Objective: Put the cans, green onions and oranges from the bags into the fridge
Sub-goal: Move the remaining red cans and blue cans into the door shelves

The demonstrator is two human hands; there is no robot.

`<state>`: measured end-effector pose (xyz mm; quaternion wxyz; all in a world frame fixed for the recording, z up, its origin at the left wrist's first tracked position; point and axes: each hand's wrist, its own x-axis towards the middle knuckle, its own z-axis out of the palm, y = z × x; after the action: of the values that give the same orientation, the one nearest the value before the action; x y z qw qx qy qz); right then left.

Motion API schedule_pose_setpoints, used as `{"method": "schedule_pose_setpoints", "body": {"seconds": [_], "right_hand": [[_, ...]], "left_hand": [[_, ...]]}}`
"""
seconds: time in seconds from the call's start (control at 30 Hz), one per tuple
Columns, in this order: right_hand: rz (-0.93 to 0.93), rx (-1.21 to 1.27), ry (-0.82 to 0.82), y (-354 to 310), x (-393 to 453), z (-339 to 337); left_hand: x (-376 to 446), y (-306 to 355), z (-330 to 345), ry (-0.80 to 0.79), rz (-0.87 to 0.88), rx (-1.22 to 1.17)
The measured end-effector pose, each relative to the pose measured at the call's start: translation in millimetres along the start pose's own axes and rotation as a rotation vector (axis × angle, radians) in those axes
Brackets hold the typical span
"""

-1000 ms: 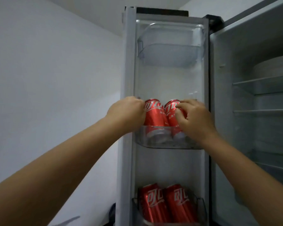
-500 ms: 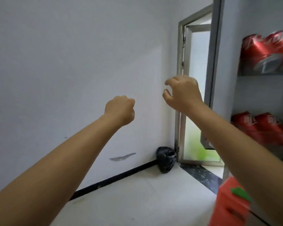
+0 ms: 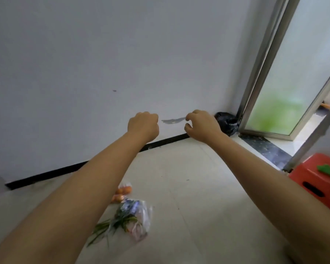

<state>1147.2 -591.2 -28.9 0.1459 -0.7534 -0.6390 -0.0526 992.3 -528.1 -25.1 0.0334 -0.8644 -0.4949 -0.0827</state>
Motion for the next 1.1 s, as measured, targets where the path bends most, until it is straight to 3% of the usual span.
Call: {"method": "schedule_pose_setpoints", "body": {"seconds": [0.27,0.53,0.67,0.9,1.1], "right_hand": [[0.035,0.074,-0.186,-75.1,140.5,145.4],[0.228,0.197,-0.357,-158.5,220.7,271.8],[0.43,0.208,-0.465,-181.7,214.2,348.8],[0.882,0.201,-0.557,-232.1,153.5,473.9],[1.006,0.255,-0.692,-270.4,97.3,596.4]], "left_hand": [[99.6,-136.3,101.1,-0.231,0.04,0.002],[162.1,-256.9,187.7,-0.395,0.107,0.041],[178.3,-319.1,249.3,-0.514,0.148,0.066],[185.2,-388.1,381.8,-0.694,0.471,0.077],[148.6,-416.4,503.1,-0.851,0.612,0.107]]}}
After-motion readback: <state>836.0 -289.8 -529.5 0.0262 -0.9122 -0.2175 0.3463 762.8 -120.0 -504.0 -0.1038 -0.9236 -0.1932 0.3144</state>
